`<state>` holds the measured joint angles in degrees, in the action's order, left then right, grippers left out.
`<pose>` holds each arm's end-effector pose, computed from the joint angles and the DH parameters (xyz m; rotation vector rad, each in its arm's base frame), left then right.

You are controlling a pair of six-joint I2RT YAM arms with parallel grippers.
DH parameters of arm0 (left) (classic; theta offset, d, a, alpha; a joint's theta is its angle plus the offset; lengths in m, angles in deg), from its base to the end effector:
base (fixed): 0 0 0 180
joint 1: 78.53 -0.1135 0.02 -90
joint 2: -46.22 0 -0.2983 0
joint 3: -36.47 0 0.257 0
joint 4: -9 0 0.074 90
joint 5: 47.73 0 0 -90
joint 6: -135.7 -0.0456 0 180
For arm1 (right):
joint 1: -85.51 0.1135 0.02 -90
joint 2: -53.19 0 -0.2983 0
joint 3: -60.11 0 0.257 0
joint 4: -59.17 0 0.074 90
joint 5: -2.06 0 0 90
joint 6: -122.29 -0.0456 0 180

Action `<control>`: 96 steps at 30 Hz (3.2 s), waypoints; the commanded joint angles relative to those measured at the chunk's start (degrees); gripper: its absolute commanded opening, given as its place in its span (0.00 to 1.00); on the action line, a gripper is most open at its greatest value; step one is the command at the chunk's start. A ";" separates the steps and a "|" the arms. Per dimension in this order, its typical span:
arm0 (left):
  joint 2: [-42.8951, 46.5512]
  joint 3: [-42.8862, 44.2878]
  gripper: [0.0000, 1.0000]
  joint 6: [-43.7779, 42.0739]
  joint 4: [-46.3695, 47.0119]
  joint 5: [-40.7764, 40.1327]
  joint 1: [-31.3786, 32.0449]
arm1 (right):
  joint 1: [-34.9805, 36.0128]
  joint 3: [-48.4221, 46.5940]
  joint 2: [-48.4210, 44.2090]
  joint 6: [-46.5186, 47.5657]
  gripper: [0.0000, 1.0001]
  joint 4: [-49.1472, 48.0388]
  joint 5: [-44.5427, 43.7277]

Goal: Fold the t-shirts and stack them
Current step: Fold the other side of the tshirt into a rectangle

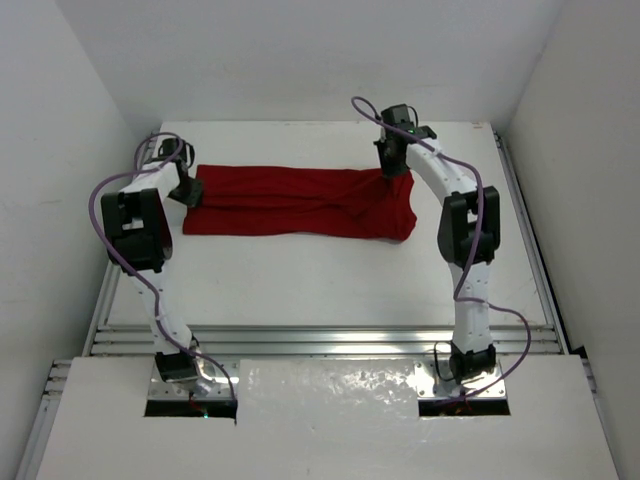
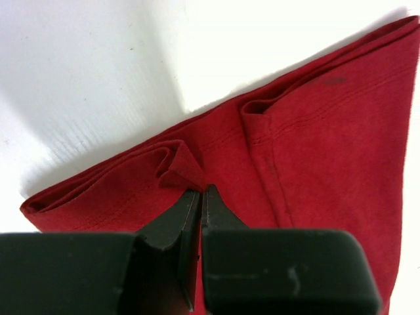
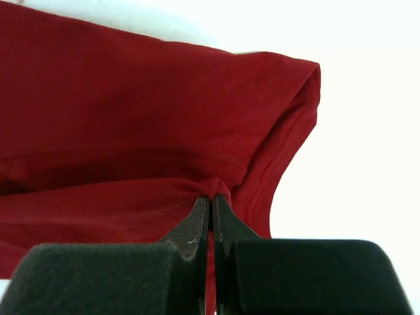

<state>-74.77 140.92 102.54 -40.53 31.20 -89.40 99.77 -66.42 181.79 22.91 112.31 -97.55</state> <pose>0.4581 0.0969 0.1875 -1.5406 2.1977 0.0173 0.5163 0.1234 0.2396 -0.0409 2.5147 -0.0455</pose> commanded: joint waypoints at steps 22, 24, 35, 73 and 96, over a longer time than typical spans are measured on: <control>-0.75 2.13 0.63 -1.56 6.41 1.06 -1.08 | -1.69 -7.28 5.26 2.01 0.00 -4.92 2.75; 2.58 0.89 0.91 -1.38 7.20 -0.09 -0.90 | -1.96 -8.43 6.13 1.22 0.04 -5.27 3.62; 24.37 -15.49 0.98 -2.43 4.98 -17.76 14.99 | -5.74 -9.98 5.05 -12.16 0.73 -4.38 6.07; -2.06 -5.09 0.97 -0.94 -2.29 -19.16 19.22 | -7.76 30.62 -12.77 6.03 0.00 -8.28 8.29; 14.36 -10.62 0.99 -11.23 7.55 -14.60 20.37 | -6.98 21.17 -19.43 -0.11 0.56 -3.23 19.80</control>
<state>-67.45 130.54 92.55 -35.46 15.70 -68.86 90.59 -44.13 167.73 23.61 114.61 -82.03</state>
